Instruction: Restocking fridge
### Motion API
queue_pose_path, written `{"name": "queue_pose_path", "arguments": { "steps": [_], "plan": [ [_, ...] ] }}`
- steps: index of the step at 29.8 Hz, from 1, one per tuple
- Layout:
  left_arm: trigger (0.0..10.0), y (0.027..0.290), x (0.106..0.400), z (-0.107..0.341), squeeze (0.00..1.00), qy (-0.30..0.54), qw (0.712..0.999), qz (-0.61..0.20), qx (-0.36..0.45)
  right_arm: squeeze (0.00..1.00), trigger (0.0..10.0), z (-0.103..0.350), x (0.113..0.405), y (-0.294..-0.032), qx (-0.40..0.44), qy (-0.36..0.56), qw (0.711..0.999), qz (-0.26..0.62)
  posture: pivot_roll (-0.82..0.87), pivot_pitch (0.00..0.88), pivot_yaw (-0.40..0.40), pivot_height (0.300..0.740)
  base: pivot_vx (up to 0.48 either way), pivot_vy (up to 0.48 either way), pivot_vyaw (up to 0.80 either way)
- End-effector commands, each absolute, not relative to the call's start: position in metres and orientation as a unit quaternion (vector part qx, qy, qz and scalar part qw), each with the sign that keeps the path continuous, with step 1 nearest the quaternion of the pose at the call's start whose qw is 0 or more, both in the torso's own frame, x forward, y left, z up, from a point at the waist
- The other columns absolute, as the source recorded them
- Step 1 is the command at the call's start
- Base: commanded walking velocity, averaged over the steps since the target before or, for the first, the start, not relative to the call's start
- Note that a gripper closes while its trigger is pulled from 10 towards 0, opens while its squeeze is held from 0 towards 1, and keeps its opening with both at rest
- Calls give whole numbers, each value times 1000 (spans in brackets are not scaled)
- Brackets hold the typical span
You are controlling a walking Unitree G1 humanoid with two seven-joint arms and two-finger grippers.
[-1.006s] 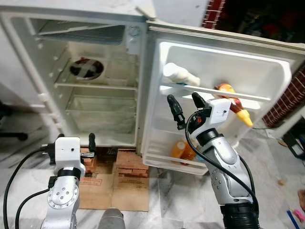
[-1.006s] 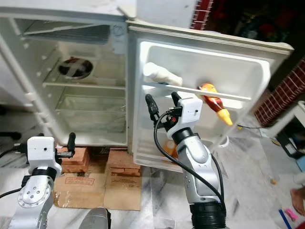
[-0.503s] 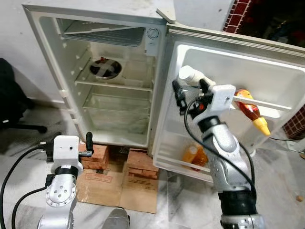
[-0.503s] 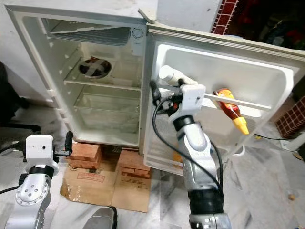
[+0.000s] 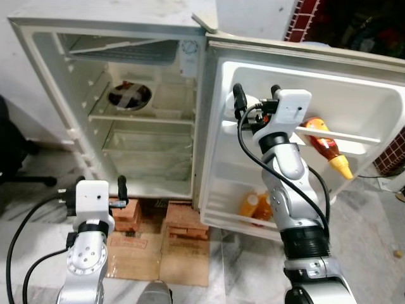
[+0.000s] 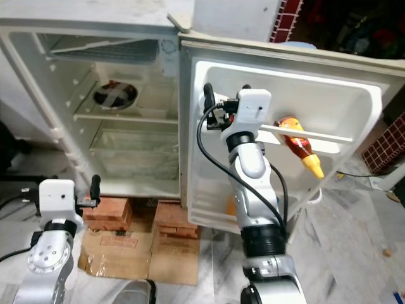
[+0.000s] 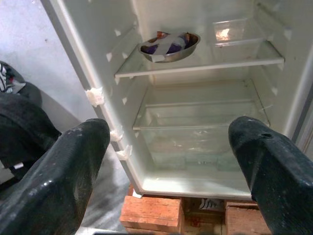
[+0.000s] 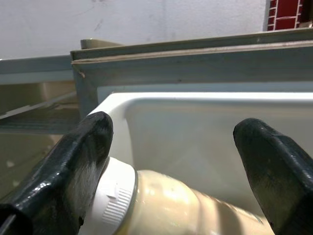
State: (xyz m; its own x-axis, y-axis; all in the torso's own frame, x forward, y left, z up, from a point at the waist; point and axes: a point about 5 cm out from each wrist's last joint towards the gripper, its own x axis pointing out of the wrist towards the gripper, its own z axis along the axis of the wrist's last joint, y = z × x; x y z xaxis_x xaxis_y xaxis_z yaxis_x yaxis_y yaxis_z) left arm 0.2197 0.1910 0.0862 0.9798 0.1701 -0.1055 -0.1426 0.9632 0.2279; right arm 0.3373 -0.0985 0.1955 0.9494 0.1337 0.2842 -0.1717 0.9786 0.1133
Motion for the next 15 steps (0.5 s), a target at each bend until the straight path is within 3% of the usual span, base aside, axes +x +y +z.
{"name": "queue_pose_path", "arguments": {
  "steps": [1, 15],
  "plan": [
    [10000, 193, 219, 88, 0, 63, 988, 80, 116, 0, 10000, 199, 341, -95, 65, -145, 985, 74, 177, 0, -73, 740, 0, 0, 0],
    [10000, 194, 217, 88, 0, 61, 987, 90, 118, 0, 10000, 188, 343, -84, 13, -145, 986, 83, 186, 0, -87, 740, 0, 0, 0]
  ]
}}
